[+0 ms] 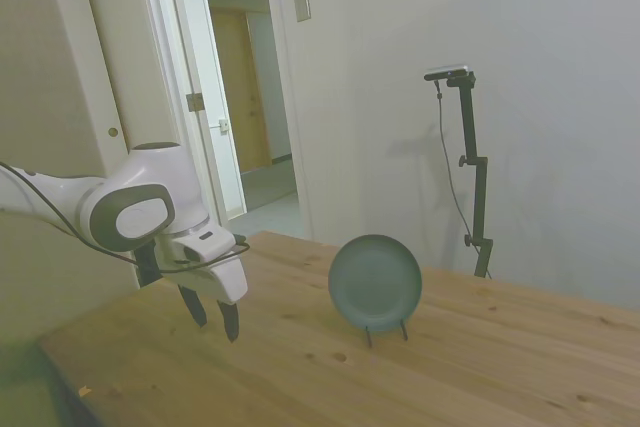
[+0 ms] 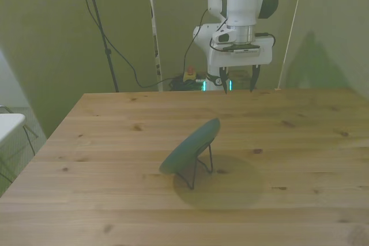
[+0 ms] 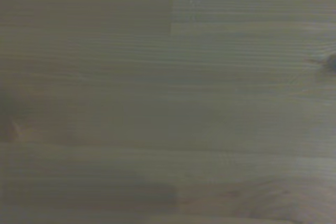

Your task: Unload the plate

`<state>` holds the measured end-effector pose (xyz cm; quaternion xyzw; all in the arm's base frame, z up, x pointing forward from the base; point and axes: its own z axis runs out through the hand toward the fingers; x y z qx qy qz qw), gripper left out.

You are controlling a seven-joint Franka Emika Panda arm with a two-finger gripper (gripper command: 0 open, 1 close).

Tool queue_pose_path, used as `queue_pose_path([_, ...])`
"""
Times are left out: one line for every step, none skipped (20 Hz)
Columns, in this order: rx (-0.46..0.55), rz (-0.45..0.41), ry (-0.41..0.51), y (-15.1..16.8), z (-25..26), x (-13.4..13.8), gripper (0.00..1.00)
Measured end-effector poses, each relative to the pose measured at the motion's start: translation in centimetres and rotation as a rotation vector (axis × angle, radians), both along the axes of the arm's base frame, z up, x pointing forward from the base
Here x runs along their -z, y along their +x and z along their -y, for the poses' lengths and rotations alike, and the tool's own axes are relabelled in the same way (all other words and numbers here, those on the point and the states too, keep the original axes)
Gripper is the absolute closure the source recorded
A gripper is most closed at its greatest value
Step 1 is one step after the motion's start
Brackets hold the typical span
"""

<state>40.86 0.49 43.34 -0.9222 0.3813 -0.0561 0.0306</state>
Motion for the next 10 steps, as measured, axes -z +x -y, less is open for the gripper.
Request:
queue_pose_path([0.002, -0.001, 0.0, 0.0, 0.0, 0.0, 0.0])
queue_pose_path([0.014, -0.002, 0.002, 0.0, 0.1, 0.1, 0.0])
queue_pose_path([0.027, -0.001, 0.002, 0.1, 0.2, 0.1, 0.0])
queue_pose_path([0.044, 0.002, 0.001, 0.2, 0.5, -0.1, 0.0])
queue_pose_path([0.06, 0.008, 0.002, 0.6, 0.9, -0.5, 0.0])
queue_pose_path([0.074, 0.016, 0.002, 0.9, 1.4, -0.9, 0.0])
queue_pose_path([0.087, 0.025, 0.003, 1.4, 2.0, -1.4, 0.0])
queue_pose_path([0.099, 0.033, 0.004, 2.0, 2.5, -1.8, 0.0])
queue_pose_path([0.113, 0.04, 0.005, 2.6, 3.1, -2.2, 0.0])
queue_pose_path([0.127, 0.046, 0.006, 3.2, 3.6, -2.6, 0.0])
